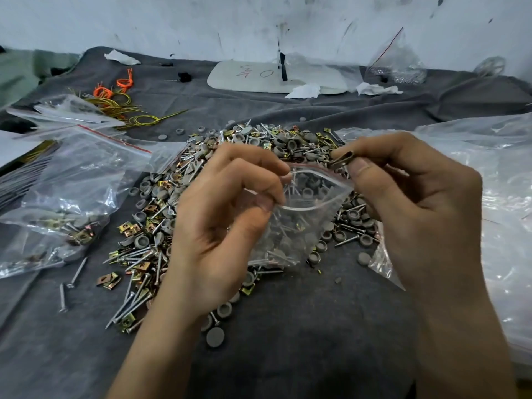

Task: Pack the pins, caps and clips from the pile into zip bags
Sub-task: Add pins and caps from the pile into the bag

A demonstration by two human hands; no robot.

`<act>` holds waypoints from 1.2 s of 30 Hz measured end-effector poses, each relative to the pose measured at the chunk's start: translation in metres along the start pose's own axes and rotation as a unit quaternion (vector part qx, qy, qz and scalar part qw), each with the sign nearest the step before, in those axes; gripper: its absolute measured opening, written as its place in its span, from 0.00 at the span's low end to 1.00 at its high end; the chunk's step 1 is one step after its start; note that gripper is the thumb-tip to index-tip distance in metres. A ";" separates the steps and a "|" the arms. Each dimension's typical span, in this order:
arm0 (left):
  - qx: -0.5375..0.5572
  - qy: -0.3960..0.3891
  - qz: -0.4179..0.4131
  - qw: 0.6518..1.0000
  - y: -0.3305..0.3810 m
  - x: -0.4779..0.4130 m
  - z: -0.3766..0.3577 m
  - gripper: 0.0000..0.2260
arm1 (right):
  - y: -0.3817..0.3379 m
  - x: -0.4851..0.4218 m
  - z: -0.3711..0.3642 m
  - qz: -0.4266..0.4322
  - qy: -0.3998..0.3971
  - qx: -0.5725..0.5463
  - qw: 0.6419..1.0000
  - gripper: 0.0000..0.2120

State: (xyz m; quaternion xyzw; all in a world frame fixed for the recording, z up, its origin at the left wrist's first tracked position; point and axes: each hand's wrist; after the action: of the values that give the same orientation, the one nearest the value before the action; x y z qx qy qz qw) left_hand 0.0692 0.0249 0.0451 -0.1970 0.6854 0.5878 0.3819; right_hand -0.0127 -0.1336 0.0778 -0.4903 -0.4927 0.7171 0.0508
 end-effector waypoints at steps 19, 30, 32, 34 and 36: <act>0.066 0.090 0.054 0.992 -0.018 -0.006 0.012 0.14 | 0.076 0.009 -0.013 -0.186 -0.274 0.393 0.858 0.08; 0.065 0.092 0.059 0.992 -0.018 -0.006 0.013 0.13 | 0.079 0.008 -0.016 -0.100 -0.278 0.349 0.889 0.06; 0.063 0.090 0.057 0.992 -0.018 -0.006 0.013 0.14 | 0.081 0.008 -0.016 -0.088 -0.290 0.347 0.888 0.08; 0.065 0.088 0.059 0.992 -0.018 -0.006 0.013 0.14 | 0.081 0.007 -0.016 -0.085 -0.288 0.333 0.894 0.12; 0.068 0.086 0.062 0.992 -0.018 -0.006 0.013 0.14 | 0.076 0.007 -0.016 -0.106 -0.249 0.288 0.919 0.13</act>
State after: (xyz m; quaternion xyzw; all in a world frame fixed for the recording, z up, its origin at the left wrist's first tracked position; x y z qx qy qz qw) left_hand 0.0897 0.0317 0.0375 -0.1774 0.7650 0.5431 0.2971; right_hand 0.0269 -0.1579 0.0157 -0.2055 -0.3105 0.9173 0.1412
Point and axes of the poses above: each hand's wrist, its own x-axis away from the middle knuckle, its own z-axis out of the back of the hand, y = z × x, and after that the axes turned 15 degrees about y, right-handed
